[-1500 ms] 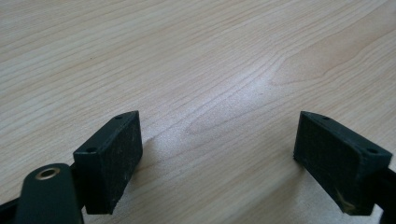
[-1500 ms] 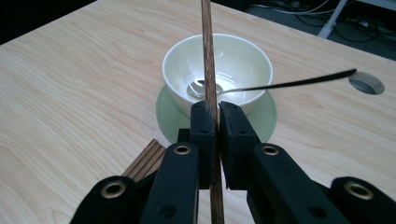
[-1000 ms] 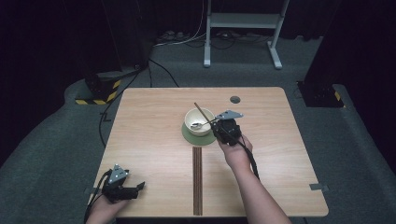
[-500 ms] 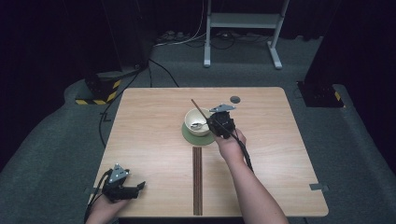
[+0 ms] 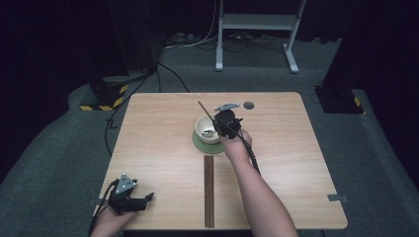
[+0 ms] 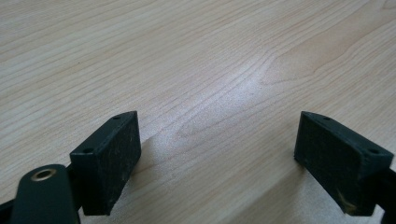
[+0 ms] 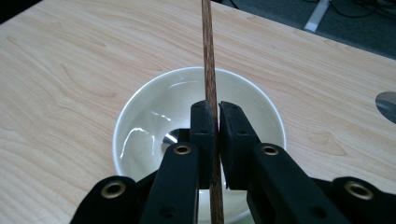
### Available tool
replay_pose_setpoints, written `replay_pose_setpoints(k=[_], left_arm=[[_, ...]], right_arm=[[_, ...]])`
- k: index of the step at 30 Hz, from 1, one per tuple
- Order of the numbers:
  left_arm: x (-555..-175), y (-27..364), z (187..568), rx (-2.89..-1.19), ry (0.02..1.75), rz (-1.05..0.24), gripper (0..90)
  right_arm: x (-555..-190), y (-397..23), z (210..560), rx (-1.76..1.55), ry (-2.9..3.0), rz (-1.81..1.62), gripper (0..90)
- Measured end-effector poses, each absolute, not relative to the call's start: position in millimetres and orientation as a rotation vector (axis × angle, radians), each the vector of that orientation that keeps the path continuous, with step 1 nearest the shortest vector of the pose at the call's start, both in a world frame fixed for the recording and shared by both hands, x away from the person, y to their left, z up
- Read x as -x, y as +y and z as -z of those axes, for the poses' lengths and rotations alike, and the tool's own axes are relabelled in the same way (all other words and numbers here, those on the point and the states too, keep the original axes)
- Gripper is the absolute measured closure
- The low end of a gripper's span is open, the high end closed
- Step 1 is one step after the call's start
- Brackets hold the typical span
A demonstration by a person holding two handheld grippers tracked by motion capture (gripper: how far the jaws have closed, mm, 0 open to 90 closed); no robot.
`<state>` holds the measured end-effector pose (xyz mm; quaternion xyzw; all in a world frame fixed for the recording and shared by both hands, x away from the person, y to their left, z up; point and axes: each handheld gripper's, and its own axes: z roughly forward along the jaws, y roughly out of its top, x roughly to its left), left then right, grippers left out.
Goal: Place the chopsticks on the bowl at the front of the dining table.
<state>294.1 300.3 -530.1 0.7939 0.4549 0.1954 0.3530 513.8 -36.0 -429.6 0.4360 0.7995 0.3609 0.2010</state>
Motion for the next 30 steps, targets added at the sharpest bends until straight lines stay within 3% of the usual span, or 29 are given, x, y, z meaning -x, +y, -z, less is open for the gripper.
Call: replay_pose_setpoints(k=[30], left_arm=[[-293.4,300.0,530.2,-2.052,1.174,-0.504,15.0]], right_arm=[[-527.1,-25.4,445.9,-1.256,2.254,-0.903,84.4]])
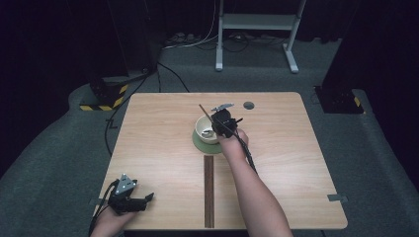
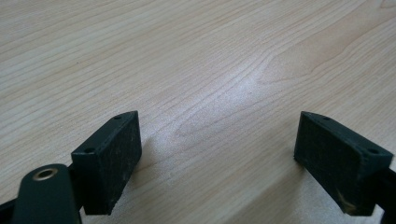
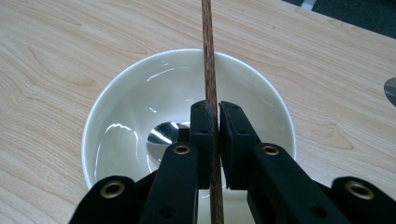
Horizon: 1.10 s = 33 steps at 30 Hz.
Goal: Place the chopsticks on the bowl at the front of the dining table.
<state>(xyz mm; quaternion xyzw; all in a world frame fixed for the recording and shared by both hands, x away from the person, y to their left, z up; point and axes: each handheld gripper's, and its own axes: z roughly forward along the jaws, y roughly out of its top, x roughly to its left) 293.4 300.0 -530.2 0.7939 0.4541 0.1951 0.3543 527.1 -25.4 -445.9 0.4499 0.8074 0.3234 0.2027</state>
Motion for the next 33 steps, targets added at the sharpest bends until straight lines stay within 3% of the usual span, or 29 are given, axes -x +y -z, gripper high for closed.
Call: replay_pose_setpoints(k=[6,14,22,33], left_arm=[[-293.4,300.1,530.2,-2.053,1.173,-0.504,15.1],[-293.4,300.0,530.6,-2.050,1.169,-0.505,15.1],[-293.5,300.3,530.2,-2.055,1.165,-0.501,15.2],[-293.3,299.8,530.0,-2.058,1.169,-0.502,15.2]], right_arm=[[-525.3,-25.1,446.8,-1.258,2.269,-0.898,84.1],[-518.1,-25.8,442.1,-1.216,2.266,-0.934,71.8],[-476.6,-33.0,441.8,-1.134,2.257,-1.002,60.6],[-407.0,-54.3,449.9,-1.058,2.243,-1.113,59.7]])
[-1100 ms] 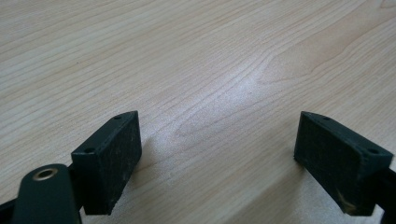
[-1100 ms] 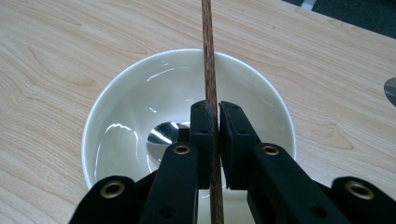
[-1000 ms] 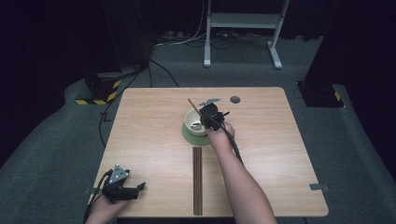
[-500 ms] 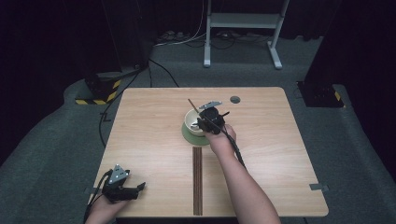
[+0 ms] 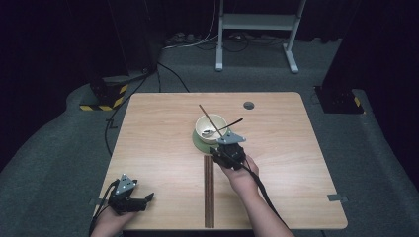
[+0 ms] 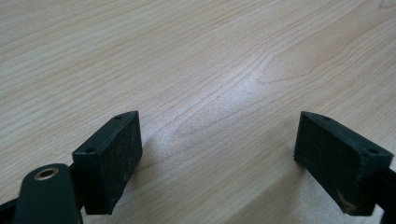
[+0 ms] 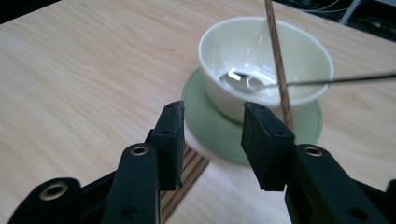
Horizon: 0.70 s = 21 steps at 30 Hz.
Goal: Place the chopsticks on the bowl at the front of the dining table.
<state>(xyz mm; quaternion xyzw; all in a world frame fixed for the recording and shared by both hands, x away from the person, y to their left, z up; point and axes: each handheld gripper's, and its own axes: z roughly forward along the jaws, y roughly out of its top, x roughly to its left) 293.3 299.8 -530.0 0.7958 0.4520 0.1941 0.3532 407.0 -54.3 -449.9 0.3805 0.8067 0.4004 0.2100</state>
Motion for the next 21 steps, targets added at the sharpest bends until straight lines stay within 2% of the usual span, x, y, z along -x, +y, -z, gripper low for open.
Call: replay_pose_setpoints(k=[11,21], left_arm=[[-293.5,299.8,529.9,-2.057,1.170,-0.501,15.3],[-293.1,299.6,530.1,-2.056,1.167,-0.502,15.7]], right_arm=[[-349.2,-70.4,481.9,-1.063,2.251,-1.088,59.0],[-338.2,-74.7,492.5,-1.090,2.290,-1.071,59.2]])
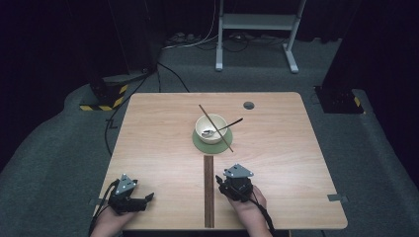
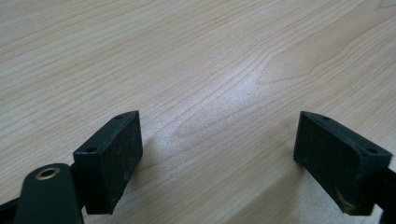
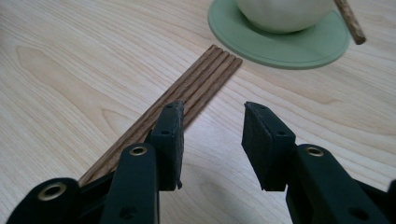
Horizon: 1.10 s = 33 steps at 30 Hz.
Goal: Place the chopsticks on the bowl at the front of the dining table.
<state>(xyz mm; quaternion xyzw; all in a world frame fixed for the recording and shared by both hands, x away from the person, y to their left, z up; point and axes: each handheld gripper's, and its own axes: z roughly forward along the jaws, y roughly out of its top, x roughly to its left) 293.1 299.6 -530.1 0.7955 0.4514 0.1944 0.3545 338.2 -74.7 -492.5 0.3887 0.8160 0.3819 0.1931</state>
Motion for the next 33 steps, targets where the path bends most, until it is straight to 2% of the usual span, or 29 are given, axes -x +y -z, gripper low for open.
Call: replay_pose_setpoints(k=[12,33], left_arm=[[-293.2,299.7,530.1,-2.056,1.166,-0.500,15.7],[-293.2,299.7,530.0,-2.057,1.166,-0.500,15.7]], right_arm=[[-339.0,-49.6,513.9,-1.013,2.360,-0.999,58.8],[-338.8,-53.0,516.5,-1.029,2.350,-0.986,62.2]])
